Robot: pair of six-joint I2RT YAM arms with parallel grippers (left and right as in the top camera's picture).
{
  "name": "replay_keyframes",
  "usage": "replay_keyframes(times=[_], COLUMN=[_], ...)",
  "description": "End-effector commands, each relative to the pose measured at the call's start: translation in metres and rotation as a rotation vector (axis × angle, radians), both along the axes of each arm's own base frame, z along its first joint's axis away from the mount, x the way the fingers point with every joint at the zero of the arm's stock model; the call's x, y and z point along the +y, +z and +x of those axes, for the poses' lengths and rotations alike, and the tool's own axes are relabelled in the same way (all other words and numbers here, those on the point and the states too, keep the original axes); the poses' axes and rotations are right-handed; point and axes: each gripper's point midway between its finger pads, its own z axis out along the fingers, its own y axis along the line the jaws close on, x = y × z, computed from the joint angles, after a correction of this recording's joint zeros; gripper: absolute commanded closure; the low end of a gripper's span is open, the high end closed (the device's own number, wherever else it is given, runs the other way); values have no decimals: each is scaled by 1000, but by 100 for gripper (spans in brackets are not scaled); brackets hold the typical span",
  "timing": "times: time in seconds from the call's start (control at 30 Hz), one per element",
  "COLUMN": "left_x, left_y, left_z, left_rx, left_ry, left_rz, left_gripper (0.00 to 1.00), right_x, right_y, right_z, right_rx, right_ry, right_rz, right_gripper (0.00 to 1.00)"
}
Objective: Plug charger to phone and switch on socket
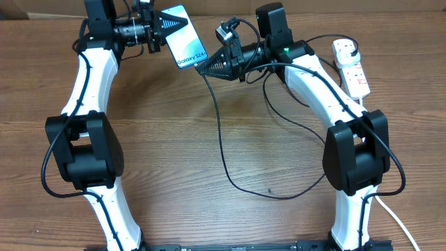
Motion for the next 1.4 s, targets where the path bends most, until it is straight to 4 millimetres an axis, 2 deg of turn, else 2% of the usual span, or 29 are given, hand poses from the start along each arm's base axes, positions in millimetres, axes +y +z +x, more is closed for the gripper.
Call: replay_keyframes(times=[0.0,0.43,1.37], left_x=[2,2,-13], left_y=[7,7,8], left_z=[-2,-2,-7], left_rx=[-21,-21,-22], left_ry=[-18,-19,-54], left_rz=[-12,-12,-16], left_gripper=[96,96,96], right_x=[-2,-1,-1], right_y=[5,4,1], right_z=[-1,2,6], right_rx=[-22,-33,-21], right_ry=[1,-14,-40], right_rz=[8,-1,-23], right_gripper=[96,96,96])
